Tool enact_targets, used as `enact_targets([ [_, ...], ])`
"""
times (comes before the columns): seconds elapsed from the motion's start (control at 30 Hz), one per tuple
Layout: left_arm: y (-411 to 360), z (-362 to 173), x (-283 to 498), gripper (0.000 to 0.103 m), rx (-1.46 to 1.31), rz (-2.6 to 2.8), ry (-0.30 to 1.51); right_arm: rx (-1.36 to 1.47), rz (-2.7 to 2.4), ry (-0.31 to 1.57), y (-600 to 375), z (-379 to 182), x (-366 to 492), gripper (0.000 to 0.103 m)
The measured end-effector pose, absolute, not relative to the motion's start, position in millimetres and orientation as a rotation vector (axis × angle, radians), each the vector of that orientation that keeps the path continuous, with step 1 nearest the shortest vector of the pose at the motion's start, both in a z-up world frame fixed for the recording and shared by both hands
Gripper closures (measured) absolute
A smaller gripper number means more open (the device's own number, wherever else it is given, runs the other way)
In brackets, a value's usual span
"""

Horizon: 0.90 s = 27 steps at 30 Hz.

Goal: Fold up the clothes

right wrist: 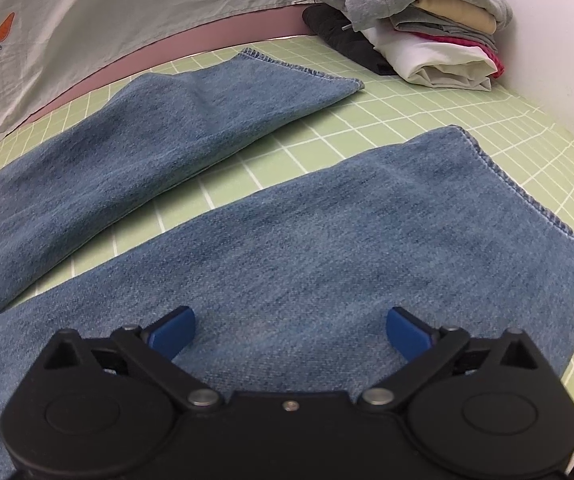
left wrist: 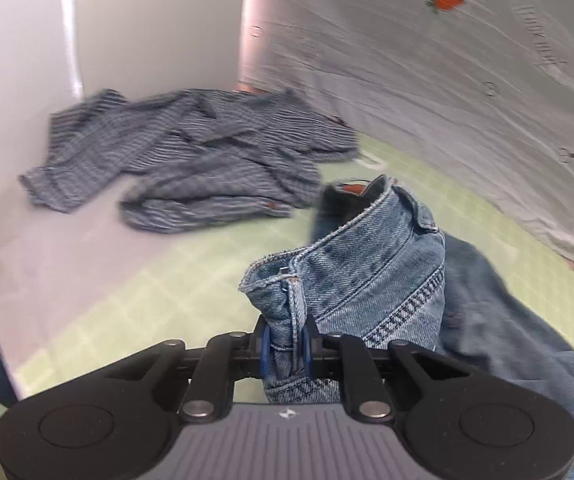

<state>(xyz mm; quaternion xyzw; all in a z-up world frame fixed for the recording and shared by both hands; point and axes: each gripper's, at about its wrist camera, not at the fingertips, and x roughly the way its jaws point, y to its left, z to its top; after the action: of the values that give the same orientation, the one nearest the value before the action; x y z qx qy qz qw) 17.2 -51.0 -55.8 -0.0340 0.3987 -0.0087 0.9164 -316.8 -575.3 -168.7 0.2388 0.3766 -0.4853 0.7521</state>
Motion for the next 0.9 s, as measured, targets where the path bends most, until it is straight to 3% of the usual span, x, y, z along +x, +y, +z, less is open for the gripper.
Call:
enact_targets([
  [0.17, 25.4, -74.3, 21.8, 0.088, -0.178, 0.110, 0.879, 0.539, -1.068, 0.845, -571.6, -166.6, -313.3, 0.000],
  [0.57, 49.9, -114.7, 35.8, 0.085, -0.175, 0.177, 0.982, 0.549, -0.981, 0.924, -527.6, -160.3, -312.0, 0.000],
  [0.63, 42.8, -113.5, 33.5, 0.077, -0.145, 0.187, 0.984, 0.532, -0.935, 0.940, -521.5, -159.0, -313.9, 0.000],
  [0.8, 42.3, -97.1, 16.4, 0.034, -0.300, 0.225, 0.934, 0.547, -0.962, 0.878, -530.7, -143.2, -341.3, 0.001],
  [0.9, 26.1, -84.4, 7.5, 0.028, -0.281, 0.221, 0.898, 0.567, -1.014, 0.859, -549.6, -139.9, -362.0, 0.001],
])
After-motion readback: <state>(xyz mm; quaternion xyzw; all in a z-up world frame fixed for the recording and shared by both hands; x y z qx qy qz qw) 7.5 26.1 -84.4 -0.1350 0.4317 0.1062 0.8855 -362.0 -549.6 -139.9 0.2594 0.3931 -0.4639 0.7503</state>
